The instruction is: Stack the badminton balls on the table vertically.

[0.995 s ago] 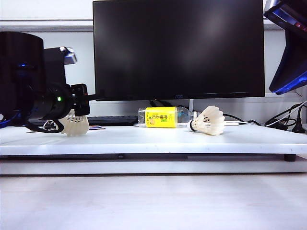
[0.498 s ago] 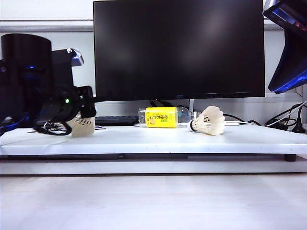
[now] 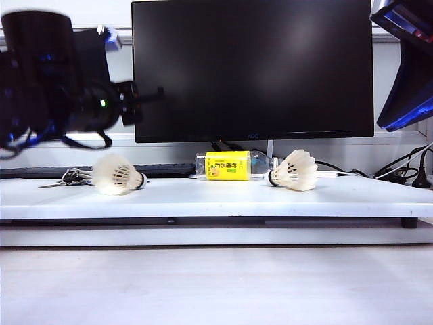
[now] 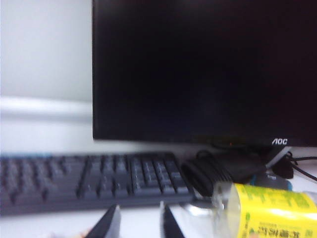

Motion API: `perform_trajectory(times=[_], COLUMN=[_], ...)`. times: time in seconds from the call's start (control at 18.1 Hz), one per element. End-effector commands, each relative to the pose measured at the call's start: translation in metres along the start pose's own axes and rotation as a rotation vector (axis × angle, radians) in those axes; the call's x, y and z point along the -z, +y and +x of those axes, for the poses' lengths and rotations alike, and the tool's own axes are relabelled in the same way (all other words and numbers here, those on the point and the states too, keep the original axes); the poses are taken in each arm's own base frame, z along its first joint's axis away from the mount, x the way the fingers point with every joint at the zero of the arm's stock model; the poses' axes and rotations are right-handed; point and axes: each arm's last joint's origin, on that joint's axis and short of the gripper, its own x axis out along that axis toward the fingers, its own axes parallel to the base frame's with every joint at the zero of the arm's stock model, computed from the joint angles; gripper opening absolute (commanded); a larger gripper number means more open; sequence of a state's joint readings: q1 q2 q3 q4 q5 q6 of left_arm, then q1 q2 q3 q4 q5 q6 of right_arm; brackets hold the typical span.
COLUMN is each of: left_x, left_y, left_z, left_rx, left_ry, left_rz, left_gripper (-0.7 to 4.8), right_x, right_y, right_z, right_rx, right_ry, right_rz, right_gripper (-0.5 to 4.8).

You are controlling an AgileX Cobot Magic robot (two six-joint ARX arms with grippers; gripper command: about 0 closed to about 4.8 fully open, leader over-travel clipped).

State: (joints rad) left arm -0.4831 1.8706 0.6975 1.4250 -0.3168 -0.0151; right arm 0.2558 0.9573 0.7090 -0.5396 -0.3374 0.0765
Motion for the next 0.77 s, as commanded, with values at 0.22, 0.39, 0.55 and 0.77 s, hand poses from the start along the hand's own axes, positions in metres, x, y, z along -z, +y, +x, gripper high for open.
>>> perform_trajectory(times=[0.22, 0.39, 0.55, 0.77], left_x=[-0.075, -0.146, -0.205, -0.165], left_y=[-0.002, -0.003, 0.001, 0.002], left_z=[-0.004, 0.023, 0.058, 0.084], left_rx=[0.102, 0.231, 0.324, 0.363], left_ry=[0.165, 0.499, 0.733, 0.936], left_rz=[0.107, 0.206, 0.173, 0.148], left_gripper=[1.17, 1.18, 1.21, 1.22], right_x=[-0.004, -0.005, -0.005, -0.004], right_y=[0.0, 0.001, 0.002, 0.003], right_z=[0.002, 0.003, 0.003, 0.003], right_rx=[-0.027, -0.065, -0.094, -0.117], right_ry=[-0.026, -0.023, -0.021, -0.015], right_rz=[0.024, 0.03, 0.042, 0.043], right_gripper=[0.53, 0.53, 0.53, 0.53])
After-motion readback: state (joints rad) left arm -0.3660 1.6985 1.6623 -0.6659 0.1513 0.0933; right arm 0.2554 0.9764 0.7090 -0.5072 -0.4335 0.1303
